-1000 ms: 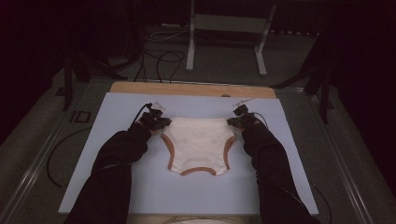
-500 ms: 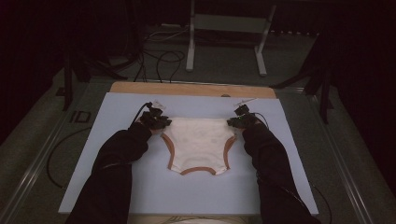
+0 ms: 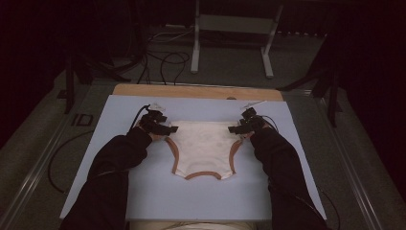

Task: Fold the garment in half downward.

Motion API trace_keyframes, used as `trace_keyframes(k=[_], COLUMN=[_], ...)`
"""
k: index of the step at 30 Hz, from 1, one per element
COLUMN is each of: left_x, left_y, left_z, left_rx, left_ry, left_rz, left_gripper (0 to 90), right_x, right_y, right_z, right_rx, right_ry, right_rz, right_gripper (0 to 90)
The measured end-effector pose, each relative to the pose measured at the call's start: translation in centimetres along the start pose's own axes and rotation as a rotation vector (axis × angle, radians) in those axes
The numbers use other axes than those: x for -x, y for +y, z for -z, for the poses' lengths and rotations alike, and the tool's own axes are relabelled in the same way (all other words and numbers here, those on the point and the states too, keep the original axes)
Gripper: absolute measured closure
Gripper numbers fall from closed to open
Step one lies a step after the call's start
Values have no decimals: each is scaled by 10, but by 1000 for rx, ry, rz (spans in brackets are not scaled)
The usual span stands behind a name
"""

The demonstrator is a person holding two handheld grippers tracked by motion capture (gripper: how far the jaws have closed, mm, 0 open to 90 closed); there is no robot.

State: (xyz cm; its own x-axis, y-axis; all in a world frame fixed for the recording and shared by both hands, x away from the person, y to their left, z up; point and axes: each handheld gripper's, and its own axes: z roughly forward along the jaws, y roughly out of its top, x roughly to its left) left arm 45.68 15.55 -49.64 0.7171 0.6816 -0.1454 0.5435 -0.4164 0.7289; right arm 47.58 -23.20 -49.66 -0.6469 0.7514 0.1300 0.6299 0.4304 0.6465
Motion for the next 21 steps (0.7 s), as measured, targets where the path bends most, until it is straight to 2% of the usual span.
trace_keyframes(k=[2,4,7,10,14,16,21], left_x=[3,6,10,15,20,22,27], left_y=[-2,-3,-5,-6,-9,-11,-16], left_z=[3,5,8,13,21,24,31], left_rx=[6,-2,3,5,42,53,85], left_ry=[-49,-58,-76,-89,-108,-112,-134], left_rz=[-10,-22,-43,-62,-77,-98,-117], left_gripper=[138,66,27,17,17,17,17], right_x=[-2,-4,-7,-9,-11,-12,-19], right_y=[-1,-2,-6,-8,-10,-10,-7], right_z=[2,3,4,5,10,12,18], right_rx=[16,31,47,50,74,78,95], right_ry=[7,31,27,34,29,20,27], right_rz=[-4,-15,-21,-30,-24,-12,7], right_gripper=[172,136,129,107,101,102,102])
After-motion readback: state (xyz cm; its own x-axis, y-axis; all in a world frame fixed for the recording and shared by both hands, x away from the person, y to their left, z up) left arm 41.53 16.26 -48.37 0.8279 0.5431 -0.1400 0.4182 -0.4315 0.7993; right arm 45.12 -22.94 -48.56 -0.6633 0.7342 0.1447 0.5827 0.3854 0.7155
